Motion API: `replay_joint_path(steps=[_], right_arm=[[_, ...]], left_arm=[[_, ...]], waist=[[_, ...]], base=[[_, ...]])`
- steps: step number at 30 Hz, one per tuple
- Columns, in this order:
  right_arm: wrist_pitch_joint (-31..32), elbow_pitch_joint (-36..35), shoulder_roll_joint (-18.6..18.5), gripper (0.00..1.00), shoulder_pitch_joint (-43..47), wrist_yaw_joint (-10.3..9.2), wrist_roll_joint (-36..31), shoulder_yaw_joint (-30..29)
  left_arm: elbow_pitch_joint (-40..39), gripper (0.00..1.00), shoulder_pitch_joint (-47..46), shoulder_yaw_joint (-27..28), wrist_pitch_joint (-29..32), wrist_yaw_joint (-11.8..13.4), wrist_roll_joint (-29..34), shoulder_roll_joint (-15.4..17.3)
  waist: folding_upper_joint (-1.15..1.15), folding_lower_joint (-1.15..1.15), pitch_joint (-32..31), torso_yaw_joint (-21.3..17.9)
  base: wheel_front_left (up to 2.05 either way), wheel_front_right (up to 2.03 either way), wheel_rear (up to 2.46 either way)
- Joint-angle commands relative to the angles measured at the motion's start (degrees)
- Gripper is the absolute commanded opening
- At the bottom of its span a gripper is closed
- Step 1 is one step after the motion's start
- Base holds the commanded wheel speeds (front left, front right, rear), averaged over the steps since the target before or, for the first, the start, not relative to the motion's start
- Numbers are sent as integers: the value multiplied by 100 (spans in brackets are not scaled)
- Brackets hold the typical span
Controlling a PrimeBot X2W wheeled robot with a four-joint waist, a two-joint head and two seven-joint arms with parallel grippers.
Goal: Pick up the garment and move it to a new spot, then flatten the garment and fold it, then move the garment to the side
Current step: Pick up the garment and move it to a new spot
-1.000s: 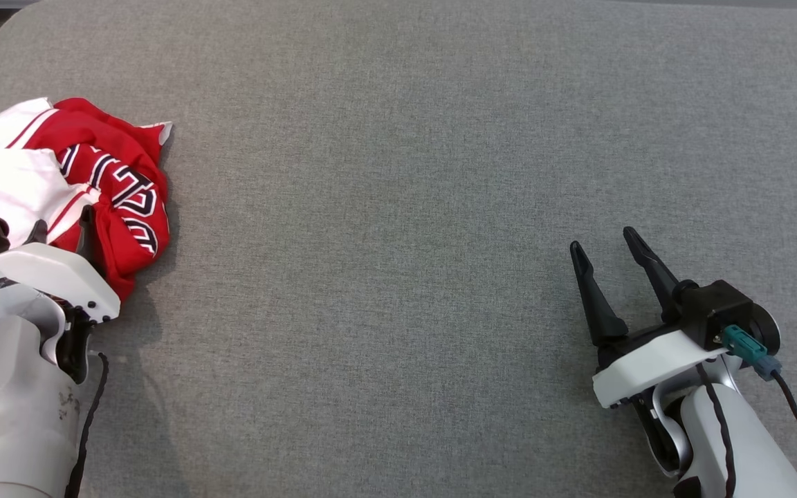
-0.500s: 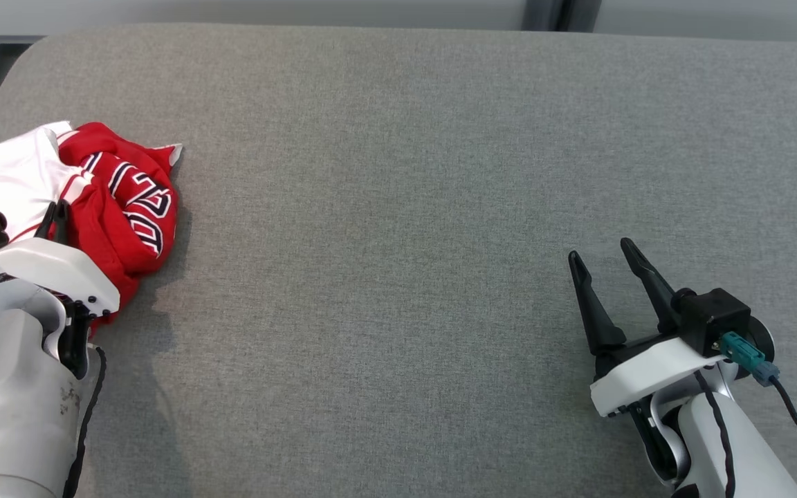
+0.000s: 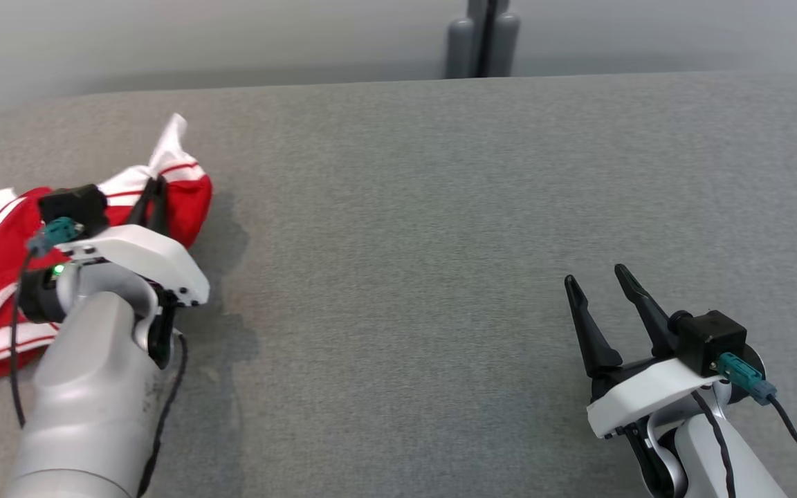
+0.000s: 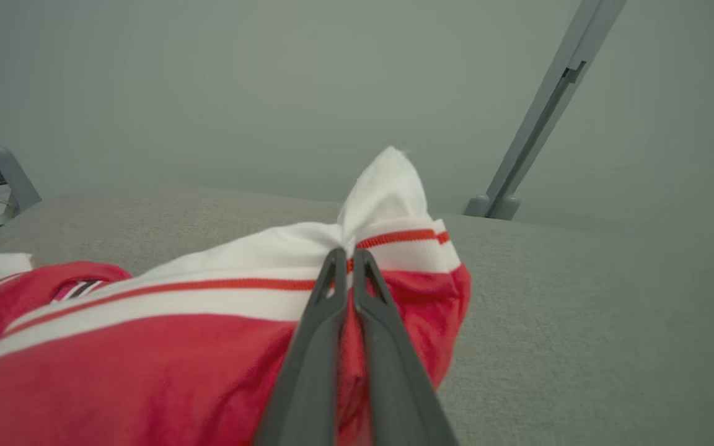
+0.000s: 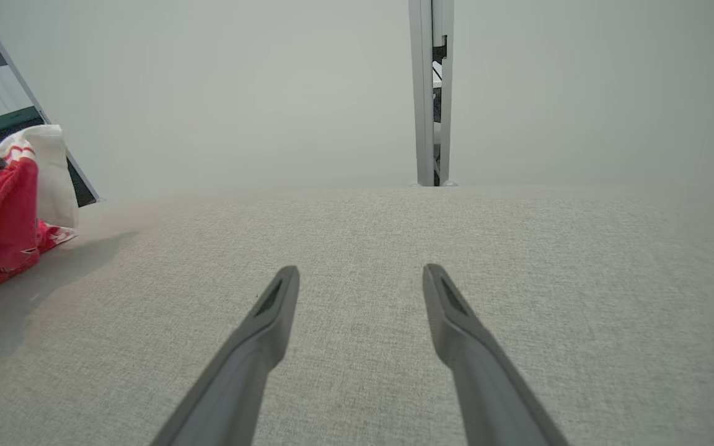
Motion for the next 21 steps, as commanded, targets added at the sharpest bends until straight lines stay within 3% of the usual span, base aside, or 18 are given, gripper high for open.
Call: replay_joint_path(steps=[1,11,18,21], right_arm=[[-29,2,-28,100,51,11,70,-23],[-29,12,-27,100,42,11,231,91],[-29,-13,-28,100,23,11,306,177],[-29,-30,-26,100,46,11,322,201]], left_arm=[[-46,0,84,-105,-28,-5,26,-45],[-267,0,167,-1026,-31,-6,-314,-381],[-973,0,305,-2416,134,-5,-1189,-386],[-1313,0,267,-3036,182,118,-1515,-384]], waist=[[0,0,-67,-225],[0,0,-43,-993],[0,0,-6,-1464],[0,0,15,-1587]], base=[[0,0,0],[0,0,0],[0,0,0],[0,0,0]])
